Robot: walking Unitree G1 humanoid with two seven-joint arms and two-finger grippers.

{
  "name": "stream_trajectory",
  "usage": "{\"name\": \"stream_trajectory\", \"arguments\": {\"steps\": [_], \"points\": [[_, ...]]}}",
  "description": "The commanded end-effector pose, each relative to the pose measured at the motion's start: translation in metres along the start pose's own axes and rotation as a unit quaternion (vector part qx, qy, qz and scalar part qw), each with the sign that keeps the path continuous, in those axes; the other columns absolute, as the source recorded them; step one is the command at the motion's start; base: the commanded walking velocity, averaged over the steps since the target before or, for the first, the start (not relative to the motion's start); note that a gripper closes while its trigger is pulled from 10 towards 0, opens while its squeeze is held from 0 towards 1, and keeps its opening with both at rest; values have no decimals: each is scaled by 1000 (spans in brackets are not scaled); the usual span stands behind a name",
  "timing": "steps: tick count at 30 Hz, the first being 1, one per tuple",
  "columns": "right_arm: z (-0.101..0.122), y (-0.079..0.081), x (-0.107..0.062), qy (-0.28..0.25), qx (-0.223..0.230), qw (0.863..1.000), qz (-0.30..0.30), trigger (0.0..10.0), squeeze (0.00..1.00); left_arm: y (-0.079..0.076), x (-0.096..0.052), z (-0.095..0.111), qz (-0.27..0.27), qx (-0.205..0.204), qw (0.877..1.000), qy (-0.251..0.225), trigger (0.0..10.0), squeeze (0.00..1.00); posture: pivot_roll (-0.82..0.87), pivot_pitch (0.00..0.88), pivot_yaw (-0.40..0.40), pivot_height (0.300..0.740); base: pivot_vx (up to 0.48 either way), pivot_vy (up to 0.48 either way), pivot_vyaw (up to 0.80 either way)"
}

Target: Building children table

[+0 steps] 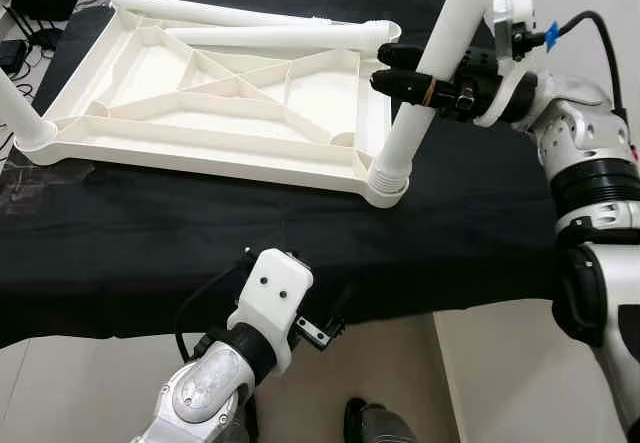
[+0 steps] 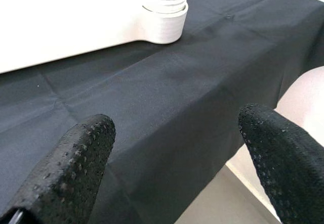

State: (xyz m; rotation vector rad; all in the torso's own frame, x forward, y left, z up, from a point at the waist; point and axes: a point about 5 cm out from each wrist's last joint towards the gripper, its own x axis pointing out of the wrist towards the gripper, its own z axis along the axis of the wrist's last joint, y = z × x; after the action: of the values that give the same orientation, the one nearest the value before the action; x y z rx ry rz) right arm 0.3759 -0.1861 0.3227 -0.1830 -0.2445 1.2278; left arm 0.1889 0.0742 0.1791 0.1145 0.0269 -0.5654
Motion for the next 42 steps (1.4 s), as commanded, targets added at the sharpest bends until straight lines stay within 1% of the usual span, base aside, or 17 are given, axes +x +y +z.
{"name": "stream_trajectory", "arguments": {"steps": [1,8,13,15,20,22,24,26,29,30,32,33,35,36,41,42], "points": [[-9,1,-5,26,4,1000,-4,10000,0,-4,-3,2,-10,-1,1000,-6,10000,0,83,247,-53,740,0,0,0],[-7,0,-8,32,1,999,-2,10000,0,-3,-3,1,-6,2,1000,-6,10000,0,78,248,-50,740,0,0,0],[-13,2,-8,41,2,999,-1,10000,0,-3,-2,1,-6,5,1000,-7,10000,0,75,250,-48,740,0,0,0],[-17,2,-6,42,6,999,-20,10000,0,-2,-2,2,-4,6,1000,-9,10000,0,78,253,-48,740,0,0,0],[-26,4,-3,41,19,998,-34,10000,0,0,-1,3,1,7,1000,-11,10000,0,77,254,-48,740,0,0,0],[-32,5,-4,48,24,998,-42,10000,0,0,-1,3,2,8,1000,-12,10000,0,76,254,-47,740,0,0,0],[-38,3,-5,60,31,995,-68,10000,0,1,0,4,4,8,1000,-14,10000,0,76,254,-49,740,0,0,0],[-39,3,-5,64,33,994,-77,10000,0,1,0,5,4,8,1000,-15,10000,0,76,254,-49,740,0,0,0],[-46,-2,-4,86,37,987,-130,10000,0,2,1,6,7,10,1000,-18,10000,0,76,254,-49,740,0,0,0],[-46,-2,-4,86,37,987,-130,10000,0,2,1,6,7,10,1000,-18,10000,0,76,254,-49,740,0,0,0],[-50,-6,-3,97,43,980,-170,10000,0,3,1,7,9,11,1000,-19,10000,0,76,254,-49,740,0,0,0],[-50,-6,-3,97,43,980,-170,10000,0,3,1,7,9,11,1000,-19,10000,0,76,254,-49,740,0,0,0],[-53,-8,-2,105,47,972,-203,10000,0,4,2,8,10,12,1000,-22,10000,0,74,257,-48,740,0,0,0],[-53,-8,-2,105,47,972,-203,10000,0,4,2,8,10,12,1000,-22,10000,0,74,257,-48,740,0,0,0],[-61,-14,-4,103,45,946,-304,10000,0,9,4,10,20,19,999,-26,10000,0,74,257,-47,740,0,0,0],[-61,-14,-4,103,45,946,-304,10000,0,9,4,10,20,19,999,-26,10000,0,74,257,-47,740,0,0,0]]}}
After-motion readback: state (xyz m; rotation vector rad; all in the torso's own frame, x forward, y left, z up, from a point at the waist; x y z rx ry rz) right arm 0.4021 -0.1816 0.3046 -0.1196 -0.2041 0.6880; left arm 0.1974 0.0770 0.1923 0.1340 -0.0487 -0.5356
